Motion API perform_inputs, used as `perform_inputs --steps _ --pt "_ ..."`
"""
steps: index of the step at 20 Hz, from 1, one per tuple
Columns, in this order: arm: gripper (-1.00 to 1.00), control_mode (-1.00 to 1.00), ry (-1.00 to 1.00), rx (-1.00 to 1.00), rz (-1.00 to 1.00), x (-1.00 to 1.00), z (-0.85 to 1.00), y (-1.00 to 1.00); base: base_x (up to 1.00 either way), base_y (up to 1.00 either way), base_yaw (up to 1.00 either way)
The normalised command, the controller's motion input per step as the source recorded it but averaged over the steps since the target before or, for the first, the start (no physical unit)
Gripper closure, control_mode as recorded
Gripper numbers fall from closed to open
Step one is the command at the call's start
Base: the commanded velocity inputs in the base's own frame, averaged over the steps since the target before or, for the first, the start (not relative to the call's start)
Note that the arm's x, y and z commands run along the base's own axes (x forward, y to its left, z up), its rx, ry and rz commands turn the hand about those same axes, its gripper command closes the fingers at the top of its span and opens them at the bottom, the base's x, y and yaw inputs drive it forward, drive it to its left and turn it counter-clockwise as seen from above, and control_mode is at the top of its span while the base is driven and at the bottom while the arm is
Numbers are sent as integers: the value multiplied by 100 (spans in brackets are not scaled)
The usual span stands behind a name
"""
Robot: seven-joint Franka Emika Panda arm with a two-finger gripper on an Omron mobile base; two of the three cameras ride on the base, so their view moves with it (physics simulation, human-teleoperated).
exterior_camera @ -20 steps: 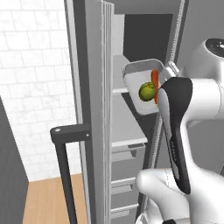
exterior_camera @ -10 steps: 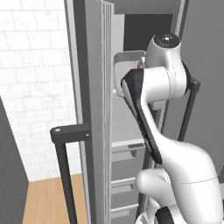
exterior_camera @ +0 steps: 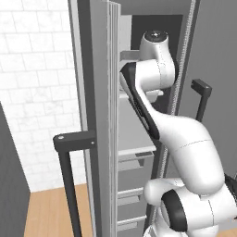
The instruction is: Take the meat container that has the fish and place it on the second highest rack of the freezer. Then take the vegetable container that has the lime and carrot and place it on the highest rack of the freezer.
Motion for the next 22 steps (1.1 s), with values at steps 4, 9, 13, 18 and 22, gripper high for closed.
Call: perform_inputs --steps 4,9,13,18,22 --pt "100 -100 8 7 2 87 -19 0 0 0 0" --pt "100 -100 3 4 4 74 -26 0 0 0 0" --pt "-100 -100 -1 0 0 20 -16 0 0 0 0" --pt "-100 -100 -20 0 0 -7 -2 0 0 0 0" --pt "-100 -100 -35 2 0 -35 29 0 0 0 0"
